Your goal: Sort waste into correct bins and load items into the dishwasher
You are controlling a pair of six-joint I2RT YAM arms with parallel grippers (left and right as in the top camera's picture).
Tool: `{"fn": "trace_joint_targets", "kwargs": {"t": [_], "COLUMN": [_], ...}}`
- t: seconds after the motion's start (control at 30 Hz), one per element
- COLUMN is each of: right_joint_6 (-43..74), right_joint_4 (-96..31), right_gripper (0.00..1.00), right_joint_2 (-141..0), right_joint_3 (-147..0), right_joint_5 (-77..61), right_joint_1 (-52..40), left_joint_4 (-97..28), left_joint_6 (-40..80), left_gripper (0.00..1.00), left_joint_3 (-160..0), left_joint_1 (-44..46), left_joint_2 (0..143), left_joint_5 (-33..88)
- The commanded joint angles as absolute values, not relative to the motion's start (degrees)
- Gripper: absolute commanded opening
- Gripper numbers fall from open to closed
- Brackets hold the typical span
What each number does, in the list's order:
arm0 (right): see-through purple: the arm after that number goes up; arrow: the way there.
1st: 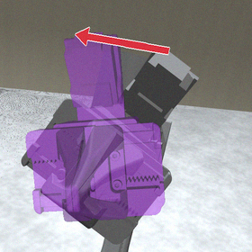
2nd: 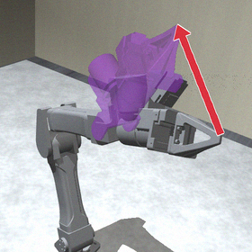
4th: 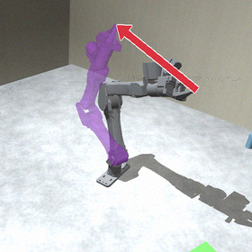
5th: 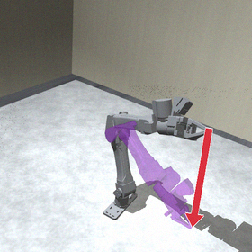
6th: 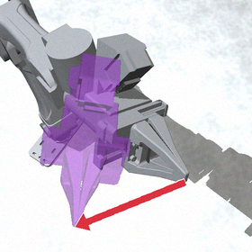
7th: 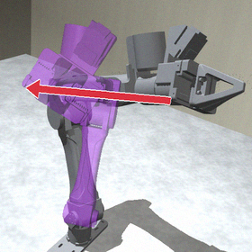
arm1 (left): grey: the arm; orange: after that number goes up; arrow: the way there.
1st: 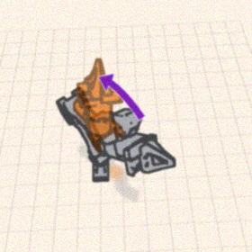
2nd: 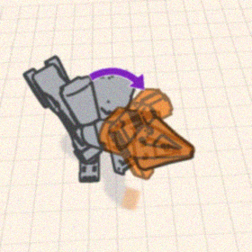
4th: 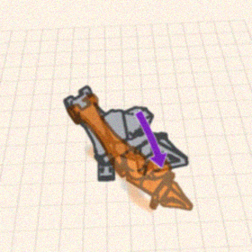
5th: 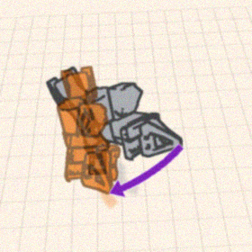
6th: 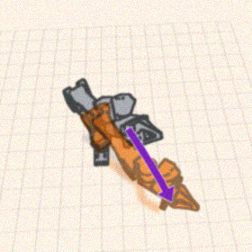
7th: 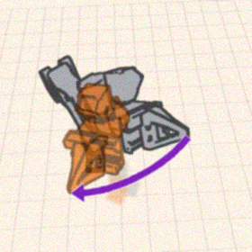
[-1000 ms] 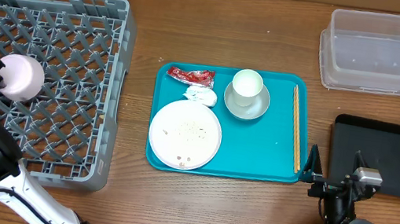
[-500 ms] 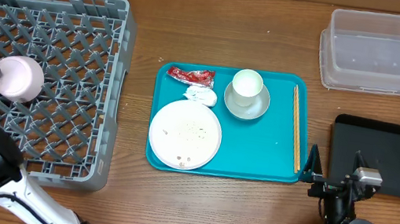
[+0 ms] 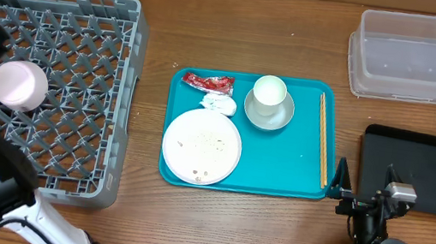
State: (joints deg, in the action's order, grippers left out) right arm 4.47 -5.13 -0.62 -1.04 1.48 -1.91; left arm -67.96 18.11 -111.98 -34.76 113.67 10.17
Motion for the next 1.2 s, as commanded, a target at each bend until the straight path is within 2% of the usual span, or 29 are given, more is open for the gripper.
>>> {"fn": "trace_joint_targets", "kwargs": {"t": [0.0, 0.33, 1.17], "right_joint_6": [4.7, 4.7, 4.7], "right_joint_4": [-4.8, -4.8, -4.8], "right_gripper": [1.0, 1.0, 1.0], "right_joint_2": [-0.2, -0.2, -0.2], "right_joint_3": [-0.4, -0.4, -0.4], "right_joint_5": [1.4, 1.4, 1.4], "right_joint_1": [-1.8, -1.7, -1.7], "left_joint_4": [-68.2, -68.1, -61.1], "left_joint_6": [18.7, 18.9, 18.9], "left_gripper": [0.04, 0.04, 0.04], "left_joint_3": [-112.2, -112.2, -106.6], "left_joint_1": [-33.1, -33.3, -33.4], "left_joint_2": [118.1, 120.4, 120.7], "left_joint_5": [3.3, -3.9, -3.0]}}
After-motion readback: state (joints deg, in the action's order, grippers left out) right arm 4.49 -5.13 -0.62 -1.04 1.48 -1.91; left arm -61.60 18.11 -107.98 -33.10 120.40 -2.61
